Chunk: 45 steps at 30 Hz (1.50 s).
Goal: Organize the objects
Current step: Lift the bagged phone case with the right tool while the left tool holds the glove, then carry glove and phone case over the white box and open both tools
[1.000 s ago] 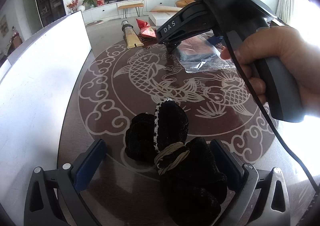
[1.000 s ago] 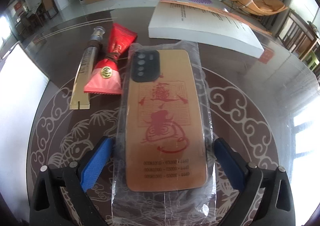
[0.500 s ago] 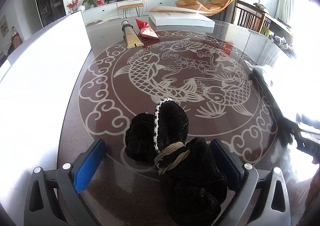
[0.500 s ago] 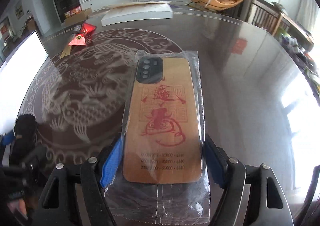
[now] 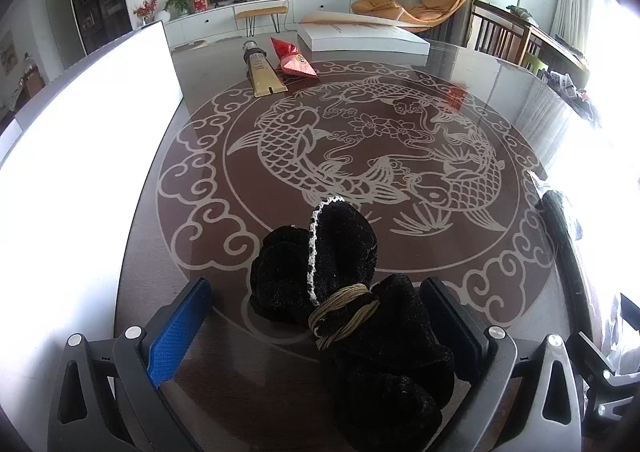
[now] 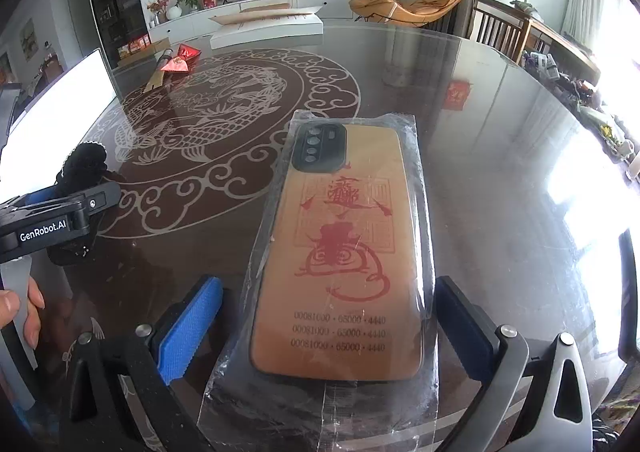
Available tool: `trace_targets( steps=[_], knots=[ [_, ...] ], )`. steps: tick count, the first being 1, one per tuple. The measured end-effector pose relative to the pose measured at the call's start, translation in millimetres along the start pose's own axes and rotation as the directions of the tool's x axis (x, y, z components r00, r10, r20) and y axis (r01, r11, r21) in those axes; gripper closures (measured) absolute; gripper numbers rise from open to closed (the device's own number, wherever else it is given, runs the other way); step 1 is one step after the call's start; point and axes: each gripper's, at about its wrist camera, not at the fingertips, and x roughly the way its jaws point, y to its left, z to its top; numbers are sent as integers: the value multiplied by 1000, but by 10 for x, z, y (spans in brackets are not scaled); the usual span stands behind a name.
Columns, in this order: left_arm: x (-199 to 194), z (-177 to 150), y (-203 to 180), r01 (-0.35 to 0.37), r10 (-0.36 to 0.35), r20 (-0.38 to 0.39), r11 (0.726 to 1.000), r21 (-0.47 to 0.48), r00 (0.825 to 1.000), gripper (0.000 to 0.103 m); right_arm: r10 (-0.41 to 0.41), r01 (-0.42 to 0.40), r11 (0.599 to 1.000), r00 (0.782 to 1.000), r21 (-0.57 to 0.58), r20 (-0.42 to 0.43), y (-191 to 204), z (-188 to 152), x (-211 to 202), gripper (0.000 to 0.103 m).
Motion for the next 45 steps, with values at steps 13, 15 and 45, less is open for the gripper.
trace_targets(
  steps=[13,15,45],
  knots=[
    [-2,1,6,2,-2,0,1000,-1,1000,0,1,-1,1000,1000,0,0,34,9,27,0],
    [0,11,7,23,-22,-30,999,24,999,0,15,-15,1000,999,-9,-32,27,41,38,0],
    [-2027,-151,1767,108,-73,199,979,-175,977,69,602,-605,786,796,-125,-66,1932,1115,-1320,27]
  ],
)
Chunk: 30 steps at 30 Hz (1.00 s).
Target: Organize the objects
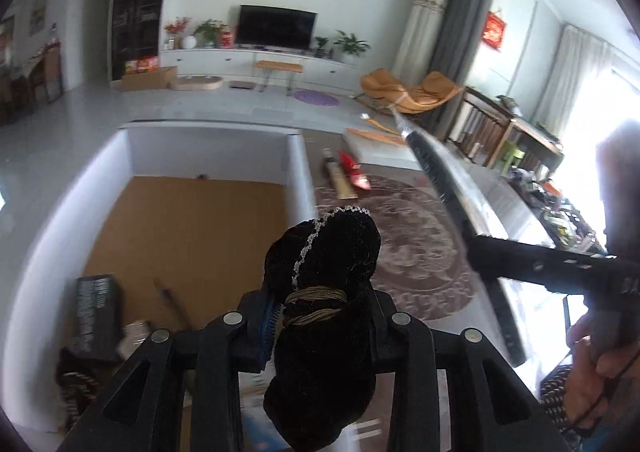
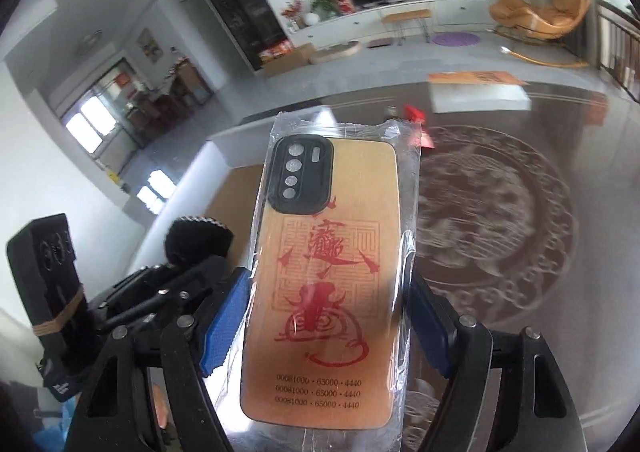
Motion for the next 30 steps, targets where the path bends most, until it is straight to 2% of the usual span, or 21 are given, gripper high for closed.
trace_targets(
  steps=[3,5,6,7,8,9,10,12,14,16,18,21,24,26,30],
  knots=[
    [-62,-129,580,-149,147,-58,988,-48,987,67,80,-85,993,995,-80,-64,603,31,411,27],
    [-39,-234,860,-262,254,-115,963,-62,960,60,100,-113,985,990,-128,-100,900,-65,613,27],
    [-27,-278,958,-311,300,-133,948,-69,945,46,104,-122,981,987,-150,-124,1032,-114,755,26],
    [-8,-321,1044,-349,335,-149,934,-80,931,25,108,-135,977,981,-162,-163,1135,-173,907,25],
    [7,-360,1130,-381,363,-163,919,-99,917,17,108,-145,975,972,-169,-209,1177,-226,1025,23],
    [10,-389,1200,-401,380,-168,908,-123,910,11,100,-146,974,962,-173,-253,1218,-284,1150,23],
    [12,-404,1248,-408,384,-168,902,-144,908,11,91,-142,974,960,-177,-266,1226,-326,1200,23],
    [14,-405,1295,-400,375,-160,899,-178,913,11,75,-122,971,971,-203,-228,1190,-381,1127,22],
    [13,-372,1263,-402,382,-133,895,-193,915,11,47,-84,971,986,-226,-162,1082,-388,954,15],
    [1,-321,1169,-382,371,-91,902,-203,924,11,16,-33,975,997,-218,-75,889,-369,740,11],
    [-60,-318,1010,-334,331,-47,919,-208,942,11,-25,27,984,1000,-179,14,629,-378,492,8],
    [-33,-246,660,-242,246,-1,954,-177,969,11,-128,142,983,984,-116,123,92,-346,261,3],
    [-16,-191,184,-137,140,23,986,-95,990,11,-318,327,944,939,-51,128,-579,-407,267,0],
    [-42,-209,-187,-60,60,32,998,-18,998,11,-433,435,901,897,-1,94,-1056,-569,259,0],
    [56,-244,-841,72,-73,9,992,103,997,8,-557,553,829,830,84,30,-1758,-903,128,0]
  ],
)
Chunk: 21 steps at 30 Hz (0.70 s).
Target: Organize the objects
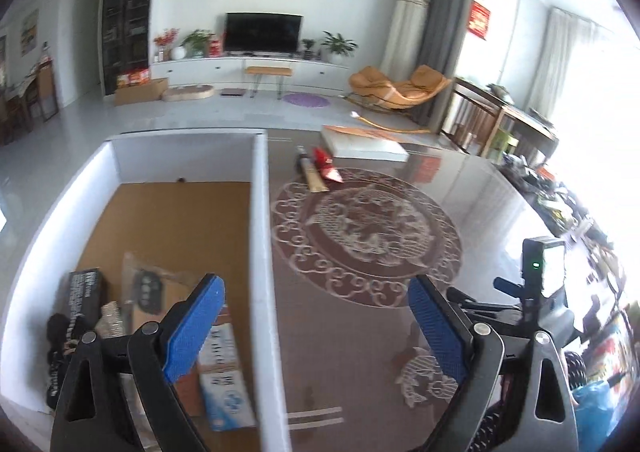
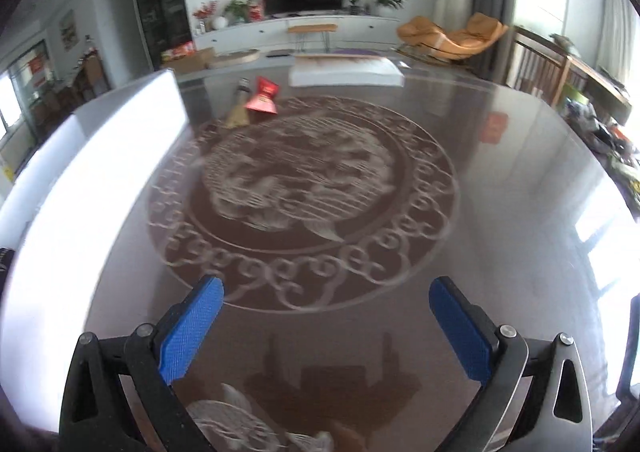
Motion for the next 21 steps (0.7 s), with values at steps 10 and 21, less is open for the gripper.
trace_targets(
  steps=[10,21],
  knots=[
    [898,-336,-1129,192,-170,-219,978,85,961,7,-62,63,982,998,180,-7,-802,-298,52,0],
    [1525,-619,-1140,74,-43,-296,993,94,954,7,-60,63,992,997,105,-40,-615,-278,124,0]
  ],
)
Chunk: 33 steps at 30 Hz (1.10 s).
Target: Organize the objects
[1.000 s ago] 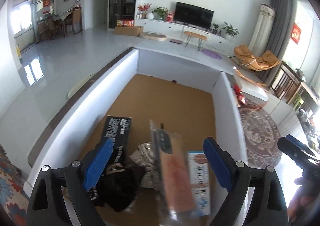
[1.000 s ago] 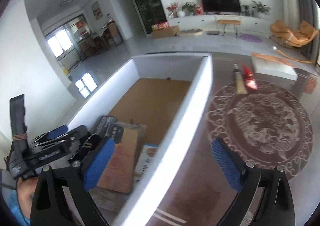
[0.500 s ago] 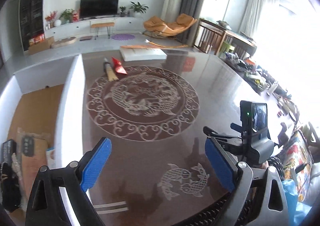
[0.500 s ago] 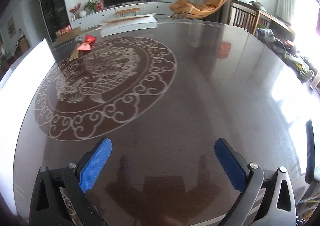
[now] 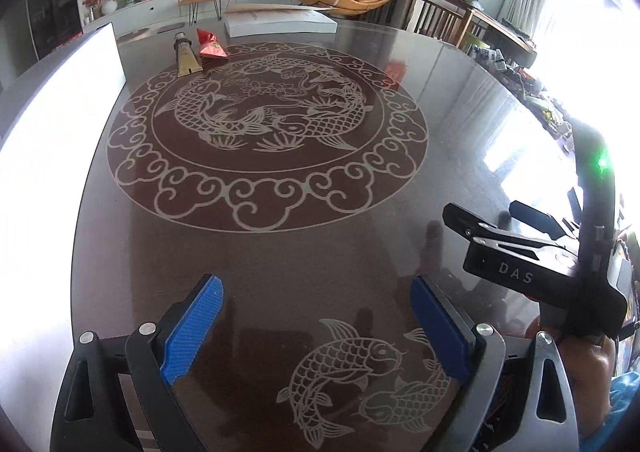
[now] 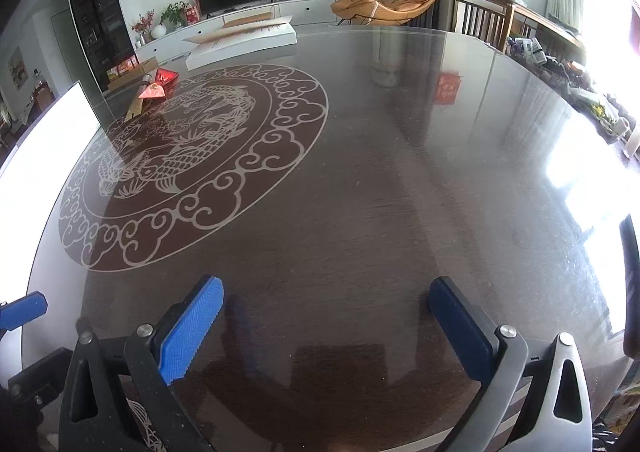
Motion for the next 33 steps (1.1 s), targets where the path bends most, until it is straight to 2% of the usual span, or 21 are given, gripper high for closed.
trace_targets(
  steps=[10,15,19,22,26,29,33],
  knots=[
    [103,257,252,-29,31,18,994,-102,999,7,-12,12,999,1000,-33,-11,59,-22,34,0],
    [110,550,371,-55,64,52,986,-155,997,8,-12,12,999,1000,-33,-11,59,-20,33,0],
    [138,1068,596,-95,132,141,966,-239,981,7,-12,12,999,1000,-33,-11,59,-22,33,0],
    [319,1561,872,-120,179,169,943,-310,969,7,-12,12,999,1000,-33,-11,59,-19,31,0],
    [721,2182,1227,-160,215,126,924,-348,968,8,-12,12,999,1000,-33,-11,60,-19,31,0],
    [962,2513,1399,-215,271,122,913,-346,955,9,-12,12,999,1000,-33,-11,60,-18,31,0],
    [1232,2792,1469,-286,329,115,914,-288,937,9,-11,10,999,1000,-37,-11,64,-23,35,0]
  ],
)
